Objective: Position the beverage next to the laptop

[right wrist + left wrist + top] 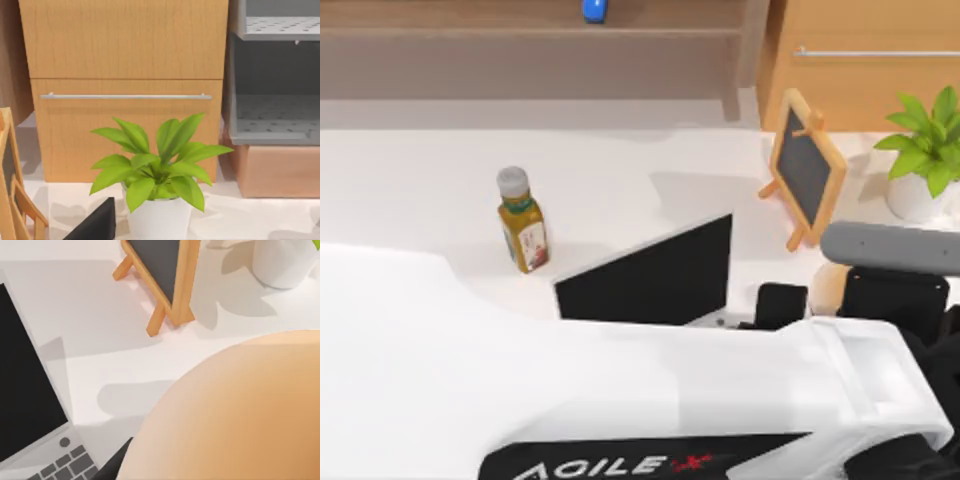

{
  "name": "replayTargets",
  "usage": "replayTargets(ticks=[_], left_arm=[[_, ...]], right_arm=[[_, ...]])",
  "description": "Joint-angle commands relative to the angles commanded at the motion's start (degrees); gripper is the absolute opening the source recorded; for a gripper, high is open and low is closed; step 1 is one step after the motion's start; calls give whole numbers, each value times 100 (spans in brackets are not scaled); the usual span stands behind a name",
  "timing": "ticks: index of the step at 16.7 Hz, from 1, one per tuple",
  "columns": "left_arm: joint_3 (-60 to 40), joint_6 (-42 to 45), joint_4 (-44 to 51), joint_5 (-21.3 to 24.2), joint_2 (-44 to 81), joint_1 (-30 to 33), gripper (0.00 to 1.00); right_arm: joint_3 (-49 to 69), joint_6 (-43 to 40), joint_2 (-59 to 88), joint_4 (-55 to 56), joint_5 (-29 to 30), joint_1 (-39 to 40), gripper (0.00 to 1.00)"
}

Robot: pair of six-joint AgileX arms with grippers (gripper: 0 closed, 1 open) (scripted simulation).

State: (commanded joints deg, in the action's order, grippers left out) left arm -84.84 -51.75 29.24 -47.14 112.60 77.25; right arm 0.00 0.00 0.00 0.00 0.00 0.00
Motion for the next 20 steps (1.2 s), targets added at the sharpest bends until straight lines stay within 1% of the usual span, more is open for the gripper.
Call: replayTargets(ticks=[5, 10, 14, 20], left_arm=[[52, 10, -72, 65, -35, -68, 0], [137, 18, -444, 153, -134, -197, 0], [163, -4, -635, 64, -176, -106, 0], [259, 3, -673, -48, -27, 10, 0]], right_arm=[[0, 0, 0, 0, 0, 0, 100], [0, 0, 0, 0, 0, 0, 100], [0, 0, 0, 0, 0, 0, 100], [0, 0, 0, 0, 0, 0, 100]])
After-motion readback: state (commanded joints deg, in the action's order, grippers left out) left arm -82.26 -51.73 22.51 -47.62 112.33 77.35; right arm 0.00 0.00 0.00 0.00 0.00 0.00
